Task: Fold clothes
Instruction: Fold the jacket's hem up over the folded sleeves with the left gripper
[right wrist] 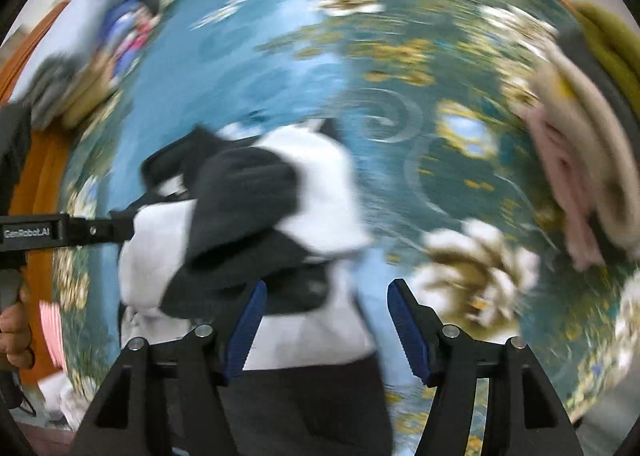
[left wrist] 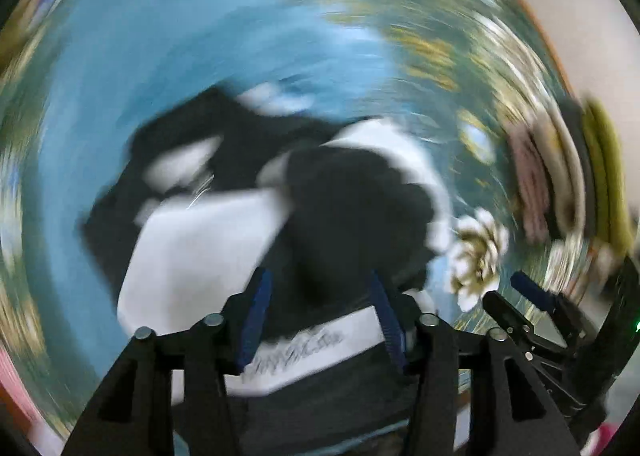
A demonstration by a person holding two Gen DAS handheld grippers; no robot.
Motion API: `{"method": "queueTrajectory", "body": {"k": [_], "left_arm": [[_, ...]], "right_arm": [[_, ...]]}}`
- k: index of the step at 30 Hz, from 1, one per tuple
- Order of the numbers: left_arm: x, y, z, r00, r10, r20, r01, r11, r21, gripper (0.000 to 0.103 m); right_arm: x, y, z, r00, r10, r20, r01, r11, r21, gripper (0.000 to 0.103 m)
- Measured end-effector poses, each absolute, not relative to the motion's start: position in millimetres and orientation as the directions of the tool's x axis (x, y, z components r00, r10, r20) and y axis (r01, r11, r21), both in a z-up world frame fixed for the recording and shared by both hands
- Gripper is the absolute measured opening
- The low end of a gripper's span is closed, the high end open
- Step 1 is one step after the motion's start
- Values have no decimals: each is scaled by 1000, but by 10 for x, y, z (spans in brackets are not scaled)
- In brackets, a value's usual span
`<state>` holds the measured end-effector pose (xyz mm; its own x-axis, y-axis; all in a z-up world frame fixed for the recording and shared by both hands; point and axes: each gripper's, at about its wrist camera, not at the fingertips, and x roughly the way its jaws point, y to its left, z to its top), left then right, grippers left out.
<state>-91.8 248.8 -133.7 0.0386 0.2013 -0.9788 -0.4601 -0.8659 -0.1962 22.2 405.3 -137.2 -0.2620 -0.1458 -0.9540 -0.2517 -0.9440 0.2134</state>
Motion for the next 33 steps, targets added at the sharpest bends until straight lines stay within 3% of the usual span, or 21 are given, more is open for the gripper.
{"method": "queueTrajectory", "body": {"k": [6,9,12,14,15,16,21,27,33], "left_arm": [[-719,3379,-1608,-3,52,-999,-701,-712,-35,57],[-620,3545,-1855,-96,-88,-991,-762,-635,131,57],[-601,3535,-1948,-146,-152,-977,-777,-594,209,57],[-612,3489,-1965,-176,-175,-969,-771,-587,246,47],[-617,3465,-1973,-191,-186,-964,-768,-584,265,28],[-647,3425,-1954,-192,-190,-963,-754,-600,268,16],[-866,3093,-1602,-187,-111,-976,-633,-746,207,12],[-1163,2245,-939,-188,163,-969,-321,-942,-96,12],[-1193,1337,-877,-197,234,-952,-47,-972,-230,12]], "right_arm": [[568,4502,-1503,-237,-129,-963,-379,-900,214,67],[699,4615,-1571,-228,-136,-964,-407,-886,221,67],[791,4703,-1612,-224,-140,-964,-424,-877,226,67],[819,4743,-1608,-227,-141,-964,-427,-875,228,67],[831,4762,-1604,-228,-141,-963,-429,-874,230,67],[844,4780,-1600,-230,-142,-963,-430,-873,231,67],[837,4825,-1521,-249,-133,-959,-422,-876,231,67],[755,4710,-1414,-273,-140,-952,-382,-892,241,67],[641,4462,-1385,-266,-164,-950,-316,-916,246,67]]}}
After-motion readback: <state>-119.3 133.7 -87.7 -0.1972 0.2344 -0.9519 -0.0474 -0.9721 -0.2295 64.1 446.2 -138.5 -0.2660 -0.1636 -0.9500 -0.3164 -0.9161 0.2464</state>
